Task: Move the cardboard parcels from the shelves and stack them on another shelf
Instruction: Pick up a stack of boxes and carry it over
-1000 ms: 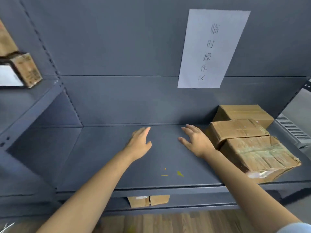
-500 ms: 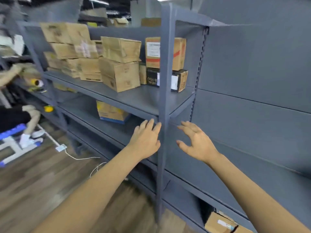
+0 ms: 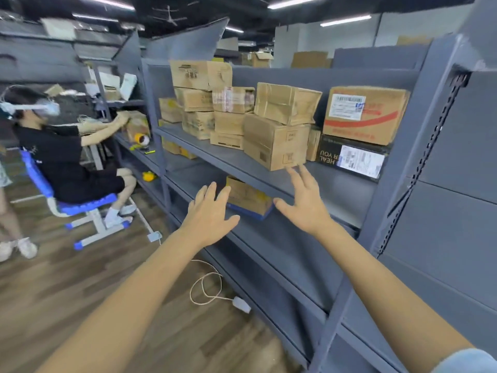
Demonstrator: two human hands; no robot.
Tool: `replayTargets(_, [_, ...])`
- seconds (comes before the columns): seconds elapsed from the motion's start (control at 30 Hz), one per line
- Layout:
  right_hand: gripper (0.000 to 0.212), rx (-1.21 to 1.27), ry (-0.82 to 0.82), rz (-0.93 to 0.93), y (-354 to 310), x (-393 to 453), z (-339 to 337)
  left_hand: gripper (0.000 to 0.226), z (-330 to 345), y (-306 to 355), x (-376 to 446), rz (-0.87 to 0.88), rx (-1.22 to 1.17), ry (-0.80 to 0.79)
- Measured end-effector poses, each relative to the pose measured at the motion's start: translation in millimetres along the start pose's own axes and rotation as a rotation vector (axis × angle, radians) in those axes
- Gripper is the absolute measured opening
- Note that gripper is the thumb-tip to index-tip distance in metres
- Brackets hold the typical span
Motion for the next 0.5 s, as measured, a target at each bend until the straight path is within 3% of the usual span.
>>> replayTargets(0.33, [0.082, 0.185, 0.385, 0.291, 93.7, 159.9, -20.5, 0.072, 2.7, -37.6, 183.5, 0.107, -0.131, 0.066])
replayTargets(0.5, [0.088, 0.214, 0.41, 0.317, 125.0, 208.5, -21.5, 0.074, -9.9, -44.1, 289.3, 0.132, -0.351, 0.117])
Point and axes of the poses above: each hand's wrist, its own x-axis towards the middle knuckle, its own z-axis out of the palm, y = z × x, the point moved 10 cm from there along x, towards the middle knuckle
